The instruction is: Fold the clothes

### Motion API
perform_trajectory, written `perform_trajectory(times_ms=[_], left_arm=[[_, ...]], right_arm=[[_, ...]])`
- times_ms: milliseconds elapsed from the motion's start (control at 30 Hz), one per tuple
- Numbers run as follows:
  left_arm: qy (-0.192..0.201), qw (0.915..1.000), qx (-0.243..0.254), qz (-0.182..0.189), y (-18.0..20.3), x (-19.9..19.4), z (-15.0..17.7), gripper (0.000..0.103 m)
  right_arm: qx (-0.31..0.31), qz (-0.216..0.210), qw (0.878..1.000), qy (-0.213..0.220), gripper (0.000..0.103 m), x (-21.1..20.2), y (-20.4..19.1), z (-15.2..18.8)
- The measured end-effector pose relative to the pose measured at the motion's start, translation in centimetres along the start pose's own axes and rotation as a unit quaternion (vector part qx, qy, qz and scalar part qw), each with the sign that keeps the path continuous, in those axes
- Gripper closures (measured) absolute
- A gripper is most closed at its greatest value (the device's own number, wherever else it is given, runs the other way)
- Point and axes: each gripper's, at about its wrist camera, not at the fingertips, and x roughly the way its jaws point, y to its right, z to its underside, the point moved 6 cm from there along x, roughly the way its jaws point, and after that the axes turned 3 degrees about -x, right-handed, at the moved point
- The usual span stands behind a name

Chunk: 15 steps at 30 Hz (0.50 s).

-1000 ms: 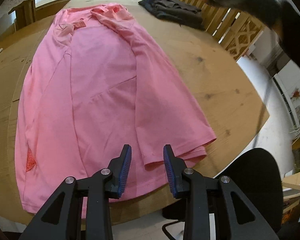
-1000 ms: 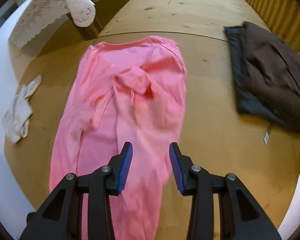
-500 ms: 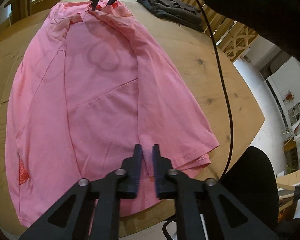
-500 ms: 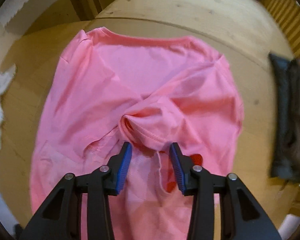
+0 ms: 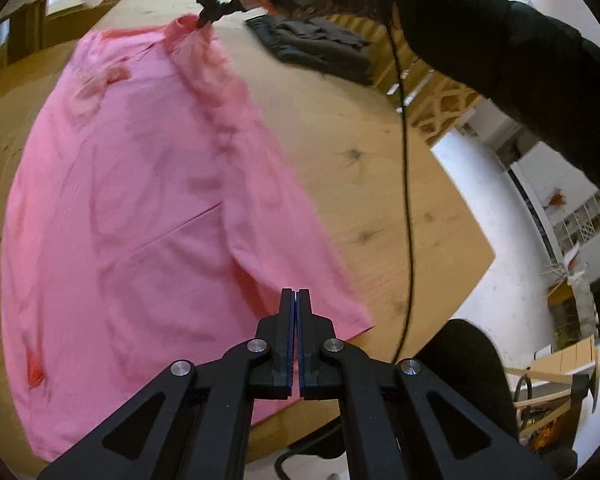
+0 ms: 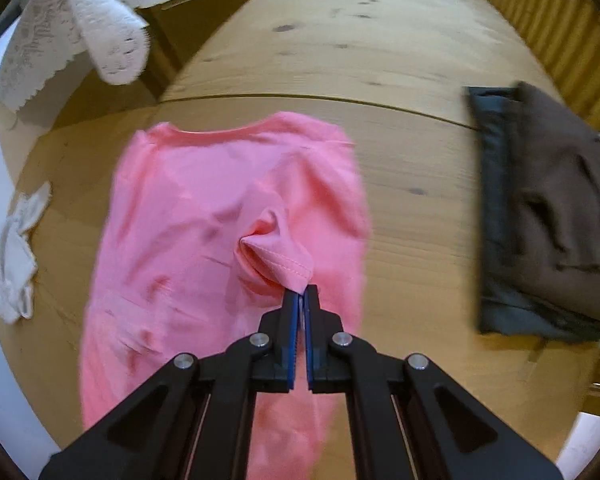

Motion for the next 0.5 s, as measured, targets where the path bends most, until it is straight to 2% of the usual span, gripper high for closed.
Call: perform_trajectory(times_ms=[33,67,100,133,200,267,300,367,467,500], left_arm=[[0.0,0.9999,0.004,0.011,0.8,0.2,-0.3,0.103],[-0.004,0.9994,0.009,0.033,2.1,0.8,-0.8,0.103],[-0.011,0.9979,0.014,0.063,3.9,1.6,-1.4,0.103],[-0.015,0.9961,0.019,0.084,5.3,2.1,-1.9,0.103],[-0.019,0.9931,0.044,0.107,8.1,2.5,-2.5,0.103],[-0.009,0.9926,0.062,0.104,8.8,1.5,-2.5,0.102],[-0.003,0.9933,0.064,0.096,8.3,0.5,-2.3,0.101],[-0.003,0.9961,0.062,0.062,6.1,-0.8,-1.5,0.098],[-0.019,0.9985,0.05,0.007,1.5,-2.0,0.4,0.097],[-0.027,0.9986,0.044,-0.012,-0.1,-2.2,1.1,0.097]], right_arm=[[0.001,0.016,1.0,-0.002,0.1,-0.4,1.3,0.2],[0.005,0.053,0.999,-0.005,0.1,-0.6,3.3,0.5],[0.011,0.135,0.991,-0.015,0.1,-0.9,6.9,1.3],[0.027,0.187,0.982,-0.022,0.097,-0.9,9.3,1.8],[0.089,0.238,0.966,-0.04,0.089,-1.5,14.3,3.6],[0.138,0.168,0.976,-0.017,0.087,-2.6,15.5,5.2],[0.162,0.132,0.978,-0.006,0.08,-3.3,16.1,5.9],[0.158,0.067,0.985,-0.007,0.068,-4.0,14.5,8.7],[0.15,-0.03,0.988,-0.008,0.067,-5.1,12.0,13.0],[0.141,-0.05,0.989,-0.011,0.067,-5.4,11.0,14.6]])
